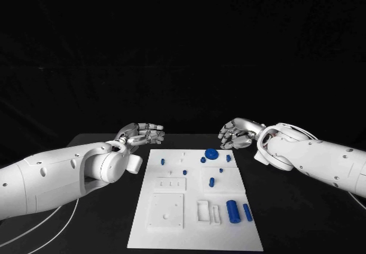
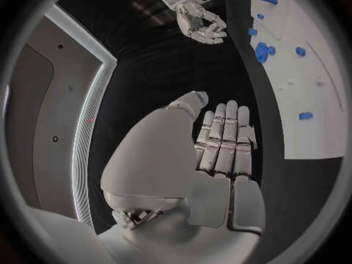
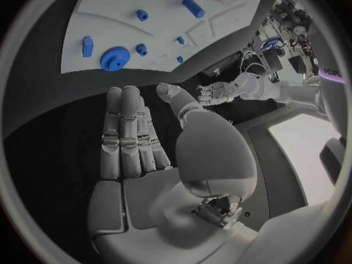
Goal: Assemble the parts on the task board
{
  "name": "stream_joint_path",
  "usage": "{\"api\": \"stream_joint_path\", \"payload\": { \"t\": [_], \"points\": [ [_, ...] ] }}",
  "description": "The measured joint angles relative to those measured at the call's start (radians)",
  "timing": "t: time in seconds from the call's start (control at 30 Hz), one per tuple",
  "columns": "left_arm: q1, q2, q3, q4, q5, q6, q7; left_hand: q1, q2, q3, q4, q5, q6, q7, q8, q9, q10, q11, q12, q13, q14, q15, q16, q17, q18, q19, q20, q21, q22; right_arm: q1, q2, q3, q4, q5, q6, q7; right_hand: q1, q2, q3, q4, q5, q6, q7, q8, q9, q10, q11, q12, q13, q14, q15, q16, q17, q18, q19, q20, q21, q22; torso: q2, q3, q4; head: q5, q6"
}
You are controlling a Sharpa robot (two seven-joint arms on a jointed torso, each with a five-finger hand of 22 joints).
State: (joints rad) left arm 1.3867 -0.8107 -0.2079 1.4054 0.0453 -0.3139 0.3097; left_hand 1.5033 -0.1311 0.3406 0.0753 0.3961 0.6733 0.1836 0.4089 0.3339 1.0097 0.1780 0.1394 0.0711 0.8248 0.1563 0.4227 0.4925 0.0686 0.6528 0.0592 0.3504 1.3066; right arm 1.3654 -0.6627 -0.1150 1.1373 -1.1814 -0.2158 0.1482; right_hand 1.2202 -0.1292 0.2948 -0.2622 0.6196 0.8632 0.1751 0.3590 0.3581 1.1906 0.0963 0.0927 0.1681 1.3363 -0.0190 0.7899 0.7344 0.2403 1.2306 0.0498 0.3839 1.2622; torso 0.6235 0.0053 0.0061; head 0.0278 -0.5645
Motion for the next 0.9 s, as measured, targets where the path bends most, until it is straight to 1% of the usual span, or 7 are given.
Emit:
{"api": "stream_joint_path", "payload": {
  "t": [0.07,0.1,0.23,0.4,0.47,0.6,0.9],
  "points": [
    [0.002,-0.007,0.002,0.012,-0.001,0.005,0.001,-0.059,0.002,0.033,-0.063,-0.055,0.004,0.002,-0.004,0.000,0.000,0.000,-0.005,0.000,0.000,0.000,0.008,-0.009,0.000,0.000,0.000,-0.001,0.002,0.006,0.006,0.003,0.008,-0.047,0.012,-0.011,-0.014,0.001,0.034,-0.024,-0.007,0.012,-0.002,0.000,0.006,0.000,0.000,-0.012,0.000,0.018,-0.001,0.058,0.035,0.000,0.035,-0.020,0.035,0.026,0.009,0.0005,0.0038,-0.002,0.004],
    [0.002,-0.009,0.002,0.017,-0.001,0.007,0.002,-0.112,0.005,0.069,-0.125,-0.080,0.008,0.002,-0.011,0.000,0.005,-0.002,-0.011,0.000,0.000,0.000,0.013,-0.018,0.000,0.006,-0.002,-0.005,0.002,0.008,0.008,0.003,0.013,-0.068,0.017,-0.016,-0.015,0.000,0.058,-0.028,-0.013,0.015,-0.004,0.000,0.007,-0.003,-0.002,-0.020,-0.001,0.022,-0.001,0.086,0.052,0.000,0.044,-0.029,0.051,0.039,0.013,0.0008,0.0053,-0.002,0.005],
    [0.003,-0.017,0.006,0.038,-0.002,0.013,0.002,-0.290,0.030,0.193,-0.317,-0.091,0.015,0.002,-0.020,0.003,0.012,-0.001,-0.020,0.000,0.000,0.000,0.034,-0.039,-0.001,0.011,0.000,0.001,0.002,0.016,0.016,0.005,0.031,-0.154,0.034,-0.038,0.003,-0.009,0.203,-0.024,-0.015,0.013,-0.007,-0.009,0.002,-0.013,0.002,-0.023,-0.012,0.025,-0.001,0.177,0.100,-0.006,0.072,-0.040,0.104,0.046,0.030,0.0012,0.0133,-0.008,0.013],
    [0.013,-0.039,0.012,0.066,-0.003,0.016,0.003,-0.315,0.031,0.213,-0.339,-0.104,0.015,0.002,-0.020,0.007,0.012,-0.001,-0.020,0.000,0.000,0.000,0.034,-0.044,-0.002,0.011,0.000,0.006,0.002,0.029,0.025,0.005,0.056,-0.253,0.051,-0.065,-0.021,-0.033,0.297,-0.028,-0.029,0.016,-0.011,-0.013,0.001,-0.015,0.004,-0.023,-0.025,0.007,0.006,0.233,0.115,-0.007,0.072,-0.040,0.155,0.046,0.048,0.0017,0.0218,-0.015,0.016],
    [0.017,-0.047,0.015,0.075,-0.003,0.016,0.003,-0.323,0.031,0.216,-0.347,-0.123,0.015,0.002,-0.020,0.009,0.012,-0.001,-0.020,0.000,0.000,0.000,0.041,-0.046,-0.003,0.011,0.000,0.009,0.002,0.031,0.026,0.005,0.068,-0.283,0.055,-0.074,-0.034,-0.044,0.287,-0.031,-0.071,0.016,-0.011,-0.013,0.002,-0.019,0.008,-0.023,-0.028,0.006,0.007,0.243,0.116,-0.007,0.072,-0.040,0.169,0.046,0.054,0.0017,0.0246,-0.017,0.016],
    [0.021,-0.067,0.038,0.095,-0.003,0.017,0.004,-0.347,0.022,0.218,-0.349,-0.240,0.015,0.002,-0.020,0.014,0.012,-0.001,-0.024,0.000,0.000,0.000,0.050,-0.052,-0.007,0.011,0.000,0.020,0.002,0.031,0.023,0.006,0.100,-0.343,0.059,-0.094,-0.045,-0.043,0.245,-0.032,-0.188,0.010,-0.018,-0.013,0.004,-0.042,0.013,-0.027,-0.039,0.001,0.013,0.257,0.116,-0.007,0.072,-0.040,0.184,0.046,0.066,0.0006,0.0319,-0.023,0.019],
    [0.022,-0.078,0.037,0.113,-0.003,0.017,0.005,-0.356,0.013,0.217,-0.349,-0.293,0.015,0.002,-0.020,0.018,0.012,-0.001,-0.024,0.000,-0.004,0.004,0.050,-0.057,-0.009,0.011,0.000,0.020,0.002,0.031,0.022,0.006,0.113,-0.420,0.058,-0.119,-0.045,-0.043,0.221,-0.032,-0.236,0.009,-0.018,-0.013,0.007,-0.045,0.016,-0.027,-0.048,0.000,0.014,0.270,0.111,-0.008,0.072,-0.040,0.201,0.046,0.085,-0.0042,0.0464,-0.037,0.024]
  ]
}}
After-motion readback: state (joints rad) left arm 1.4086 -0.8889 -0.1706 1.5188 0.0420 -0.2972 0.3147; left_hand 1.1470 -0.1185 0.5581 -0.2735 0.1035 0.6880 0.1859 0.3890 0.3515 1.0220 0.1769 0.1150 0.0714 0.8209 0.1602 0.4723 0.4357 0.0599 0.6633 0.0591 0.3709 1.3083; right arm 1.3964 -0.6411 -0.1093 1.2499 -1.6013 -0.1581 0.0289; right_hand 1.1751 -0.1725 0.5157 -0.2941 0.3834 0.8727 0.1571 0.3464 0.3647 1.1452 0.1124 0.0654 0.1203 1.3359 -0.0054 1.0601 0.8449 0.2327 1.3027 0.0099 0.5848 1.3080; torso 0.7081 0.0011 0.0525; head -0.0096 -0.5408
